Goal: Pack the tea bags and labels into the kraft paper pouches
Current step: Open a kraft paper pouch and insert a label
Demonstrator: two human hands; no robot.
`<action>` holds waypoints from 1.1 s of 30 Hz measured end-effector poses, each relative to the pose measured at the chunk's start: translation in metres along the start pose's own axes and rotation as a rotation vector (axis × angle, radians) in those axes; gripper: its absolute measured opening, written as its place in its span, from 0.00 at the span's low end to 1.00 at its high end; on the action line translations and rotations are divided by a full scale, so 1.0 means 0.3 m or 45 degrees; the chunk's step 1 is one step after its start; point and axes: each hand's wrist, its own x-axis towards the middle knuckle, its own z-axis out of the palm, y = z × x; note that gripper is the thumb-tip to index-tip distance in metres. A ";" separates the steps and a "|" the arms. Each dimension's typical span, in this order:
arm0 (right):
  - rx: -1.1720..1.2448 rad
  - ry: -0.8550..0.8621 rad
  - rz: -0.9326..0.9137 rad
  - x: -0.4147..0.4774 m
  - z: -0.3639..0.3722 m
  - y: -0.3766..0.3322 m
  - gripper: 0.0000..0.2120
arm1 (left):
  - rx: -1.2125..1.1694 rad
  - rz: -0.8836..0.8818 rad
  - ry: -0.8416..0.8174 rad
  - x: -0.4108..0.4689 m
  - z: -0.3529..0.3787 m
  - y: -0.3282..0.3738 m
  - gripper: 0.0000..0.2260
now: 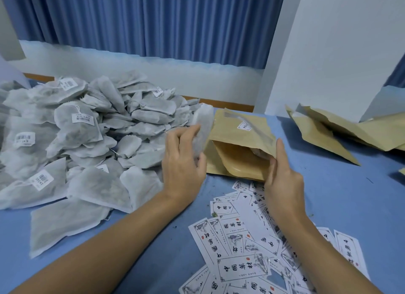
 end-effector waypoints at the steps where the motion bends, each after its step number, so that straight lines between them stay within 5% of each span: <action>1: 0.007 -0.005 0.006 0.001 0.000 0.002 0.25 | -0.055 0.132 0.007 -0.007 -0.005 0.021 0.29; 5: 0.084 -0.048 0.000 0.005 -0.002 0.010 0.26 | -0.029 0.683 -0.088 -0.048 -0.007 0.111 0.18; 7: 0.119 -0.065 -0.007 0.005 -0.004 0.017 0.28 | 0.080 0.751 -0.197 -0.061 0.006 0.165 0.14; 17: 0.169 0.015 -0.078 0.010 0.024 0.035 0.25 | 0.345 0.453 -1.065 -0.096 0.040 0.191 0.30; 23: 0.230 0.012 -0.119 0.007 0.032 0.032 0.24 | 0.181 0.087 -1.101 -0.108 0.096 0.140 0.40; 29: 0.265 -0.006 -0.192 -0.002 0.028 0.019 0.25 | 0.603 0.229 -0.898 -0.032 0.192 0.175 0.15; 33: 0.297 -0.022 -0.216 -0.004 0.027 0.025 0.26 | 0.307 -0.111 -1.225 0.050 0.307 0.190 0.11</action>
